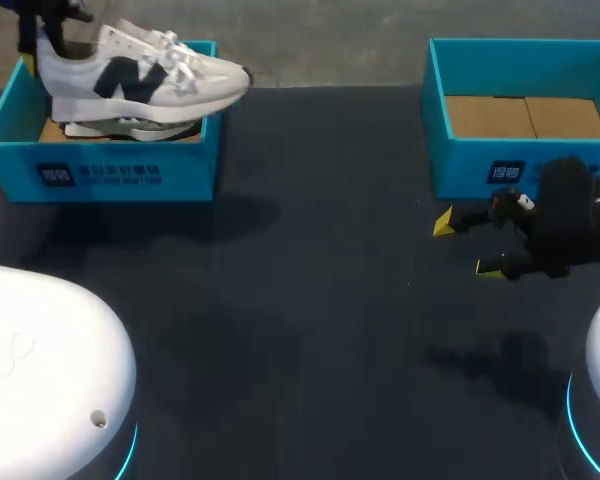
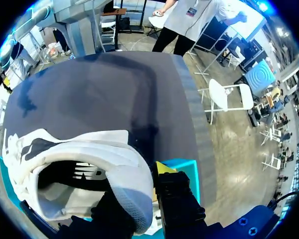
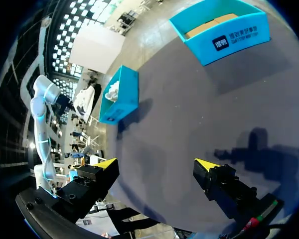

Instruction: Take the shoe out of the shoebox, open the shoe tongue, remove and reinsert the insole, then place the shoe into the shoebox

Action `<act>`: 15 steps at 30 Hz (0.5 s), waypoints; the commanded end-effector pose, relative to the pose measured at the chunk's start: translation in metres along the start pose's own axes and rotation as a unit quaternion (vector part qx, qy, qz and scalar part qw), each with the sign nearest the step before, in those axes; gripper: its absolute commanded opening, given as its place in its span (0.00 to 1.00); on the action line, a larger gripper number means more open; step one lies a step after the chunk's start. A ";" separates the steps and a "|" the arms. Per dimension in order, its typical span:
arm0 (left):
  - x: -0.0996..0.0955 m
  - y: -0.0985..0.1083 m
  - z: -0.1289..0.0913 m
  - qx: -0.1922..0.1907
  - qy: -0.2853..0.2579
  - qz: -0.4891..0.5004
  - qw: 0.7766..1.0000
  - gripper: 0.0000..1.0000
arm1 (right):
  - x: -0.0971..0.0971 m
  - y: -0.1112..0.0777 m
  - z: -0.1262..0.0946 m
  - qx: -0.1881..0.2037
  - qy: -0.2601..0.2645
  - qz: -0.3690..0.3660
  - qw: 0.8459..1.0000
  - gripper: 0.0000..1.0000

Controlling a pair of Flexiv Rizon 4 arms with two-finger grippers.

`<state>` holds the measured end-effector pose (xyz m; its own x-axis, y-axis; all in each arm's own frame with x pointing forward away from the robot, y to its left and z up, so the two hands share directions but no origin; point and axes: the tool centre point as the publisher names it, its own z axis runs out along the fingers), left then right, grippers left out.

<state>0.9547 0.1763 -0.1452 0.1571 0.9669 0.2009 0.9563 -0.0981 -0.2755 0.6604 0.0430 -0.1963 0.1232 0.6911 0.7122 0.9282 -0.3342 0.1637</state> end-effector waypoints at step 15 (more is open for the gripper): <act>-0.098 -0.073 -0.006 -0.075 0.037 0.005 0.996 0.00 | 0.000 -0.002 0.001 -0.002 -0.001 0.000 1.000 1.00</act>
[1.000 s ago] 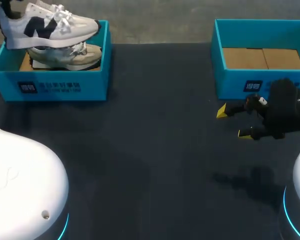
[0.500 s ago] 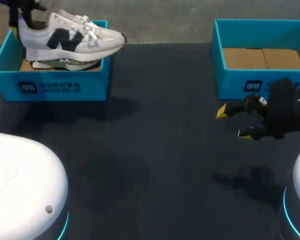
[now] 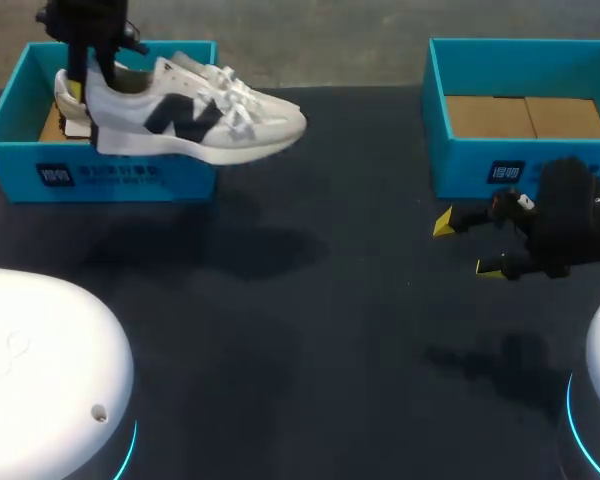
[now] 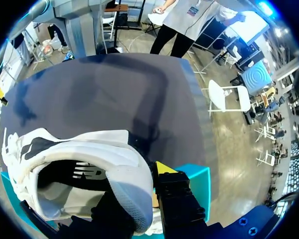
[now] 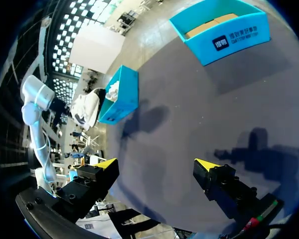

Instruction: Take the shoe out of the shoebox, open the shoe tongue, remove and reinsert the insole, then place the shoe into the shoebox

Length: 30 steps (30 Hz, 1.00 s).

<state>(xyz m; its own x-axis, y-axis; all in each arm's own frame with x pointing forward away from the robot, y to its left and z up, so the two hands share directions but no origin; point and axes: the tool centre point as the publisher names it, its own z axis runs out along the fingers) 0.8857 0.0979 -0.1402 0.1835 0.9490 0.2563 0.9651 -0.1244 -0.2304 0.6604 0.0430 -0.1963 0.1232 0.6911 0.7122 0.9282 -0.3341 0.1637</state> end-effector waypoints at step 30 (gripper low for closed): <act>-0.142 -0.092 0.021 -0.036 -0.012 -0.006 0.999 0.00 | 0.000 -0.002 0.001 -0.002 -0.001 0.000 1.000 1.00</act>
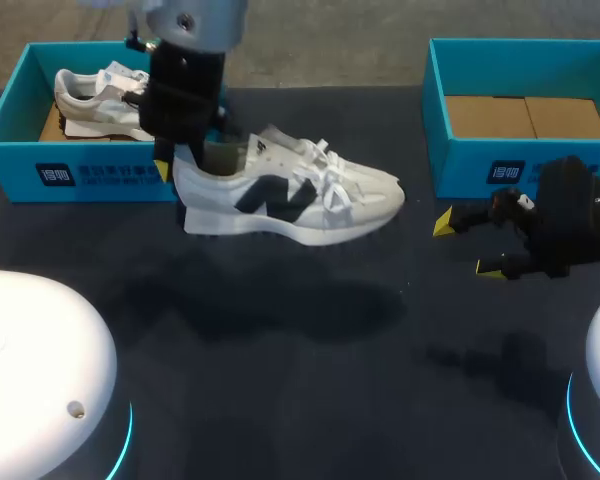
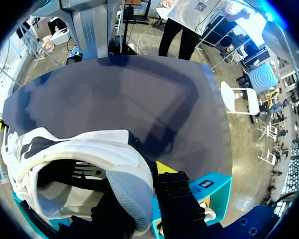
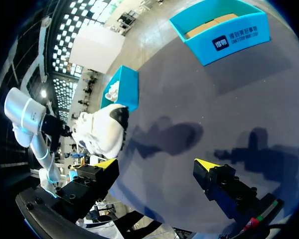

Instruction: Take the shoe out of the shoebox, open the shoe tongue, remove and reinsert the insole, then place the shoe into the shoebox

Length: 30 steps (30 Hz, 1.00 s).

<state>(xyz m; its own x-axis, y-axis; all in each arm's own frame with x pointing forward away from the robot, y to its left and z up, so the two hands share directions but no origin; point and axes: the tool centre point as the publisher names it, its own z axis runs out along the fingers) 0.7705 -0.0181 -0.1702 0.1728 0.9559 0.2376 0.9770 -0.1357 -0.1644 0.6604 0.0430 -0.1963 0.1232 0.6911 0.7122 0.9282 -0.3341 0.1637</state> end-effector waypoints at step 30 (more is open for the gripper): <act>-0.031 -0.004 0.118 -0.053 -0.002 -0.034 0.998 0.00 | 0.000 -0.002 0.001 -0.002 -0.001 0.000 1.000 1.00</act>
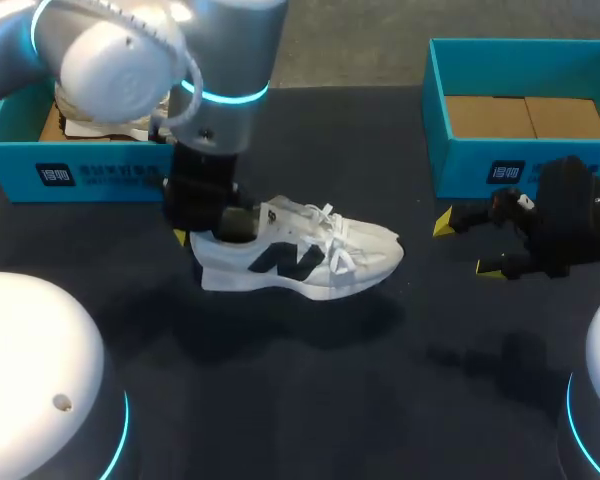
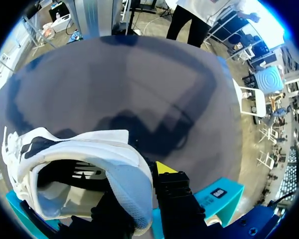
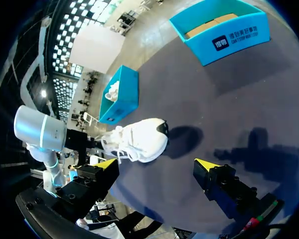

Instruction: Take the shoe out of the shoebox, open the shoe tongue, remove and reinsert the insole, then place the shoe into the shoebox

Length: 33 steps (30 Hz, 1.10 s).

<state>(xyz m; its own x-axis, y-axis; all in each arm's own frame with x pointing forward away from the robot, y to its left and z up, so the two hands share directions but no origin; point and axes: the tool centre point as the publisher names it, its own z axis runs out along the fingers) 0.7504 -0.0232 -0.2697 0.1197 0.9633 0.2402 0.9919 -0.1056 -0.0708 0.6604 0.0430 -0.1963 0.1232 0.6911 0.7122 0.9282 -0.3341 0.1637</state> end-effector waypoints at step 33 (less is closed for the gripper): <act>-0.032 0.006 0.125 0.010 -0.014 0.008 1.000 0.00 | 0.000 -0.002 0.001 -0.002 -0.001 0.000 1.000 1.00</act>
<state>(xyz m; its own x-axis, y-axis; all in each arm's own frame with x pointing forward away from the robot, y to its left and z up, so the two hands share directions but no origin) 0.7445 -0.0214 -0.3927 0.1353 0.9673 0.2144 0.9887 -0.1177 -0.0933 0.6604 0.0430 -0.1963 0.1232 0.6911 0.7122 0.9282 -0.3342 0.1637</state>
